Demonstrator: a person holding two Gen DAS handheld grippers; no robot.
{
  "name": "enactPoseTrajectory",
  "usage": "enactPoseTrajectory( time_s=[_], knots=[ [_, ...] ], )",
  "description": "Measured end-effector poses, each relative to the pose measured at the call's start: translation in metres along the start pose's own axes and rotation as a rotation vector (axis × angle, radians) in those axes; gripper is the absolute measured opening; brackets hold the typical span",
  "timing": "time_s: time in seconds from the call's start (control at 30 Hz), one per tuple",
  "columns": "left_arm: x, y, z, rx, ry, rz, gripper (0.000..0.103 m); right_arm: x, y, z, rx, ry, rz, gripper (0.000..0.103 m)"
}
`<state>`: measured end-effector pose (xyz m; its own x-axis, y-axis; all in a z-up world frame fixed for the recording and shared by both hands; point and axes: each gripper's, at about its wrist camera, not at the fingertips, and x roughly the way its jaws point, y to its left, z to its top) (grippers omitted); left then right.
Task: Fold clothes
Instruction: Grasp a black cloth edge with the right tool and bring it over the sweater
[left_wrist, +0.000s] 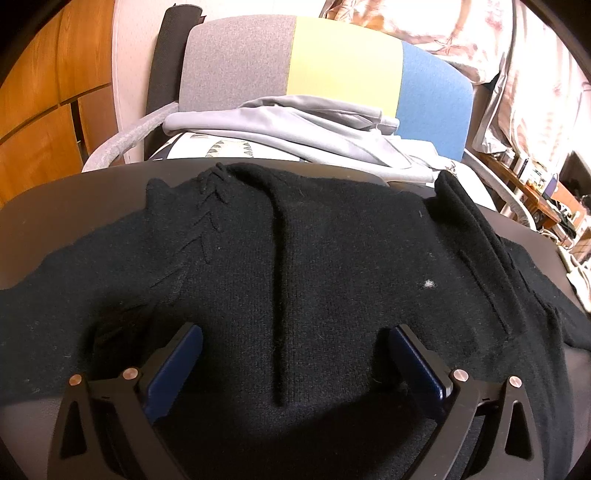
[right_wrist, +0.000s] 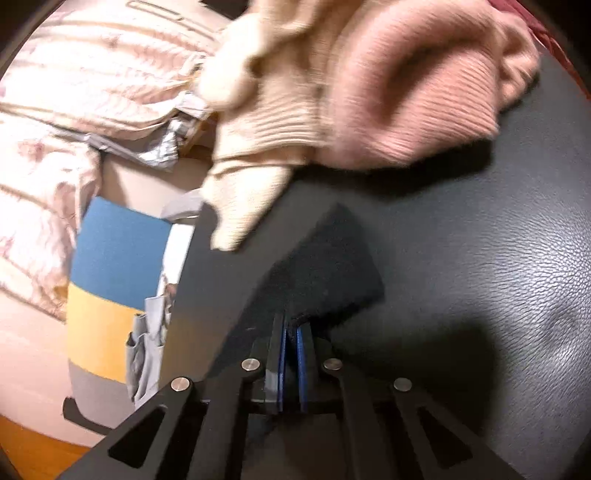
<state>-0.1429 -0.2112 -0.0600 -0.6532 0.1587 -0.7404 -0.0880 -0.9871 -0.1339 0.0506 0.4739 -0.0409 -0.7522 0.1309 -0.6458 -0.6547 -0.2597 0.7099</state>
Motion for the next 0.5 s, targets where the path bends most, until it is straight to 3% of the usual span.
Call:
enactPoseTrajectory(
  time_s=[0.2,0.5],
  knots=[
    [0.0,0.001,0.0,-0.001,0.001,-0.002,0.102,-0.005,0.049,-0.013,-0.062,0.042,0.114,0.004],
    [-0.001,0.003,0.0,-0.007,0.0,-0.01,0.103,-0.006,0.168,-0.091,-0.293,0.214,0.343,0.004]
  ],
)
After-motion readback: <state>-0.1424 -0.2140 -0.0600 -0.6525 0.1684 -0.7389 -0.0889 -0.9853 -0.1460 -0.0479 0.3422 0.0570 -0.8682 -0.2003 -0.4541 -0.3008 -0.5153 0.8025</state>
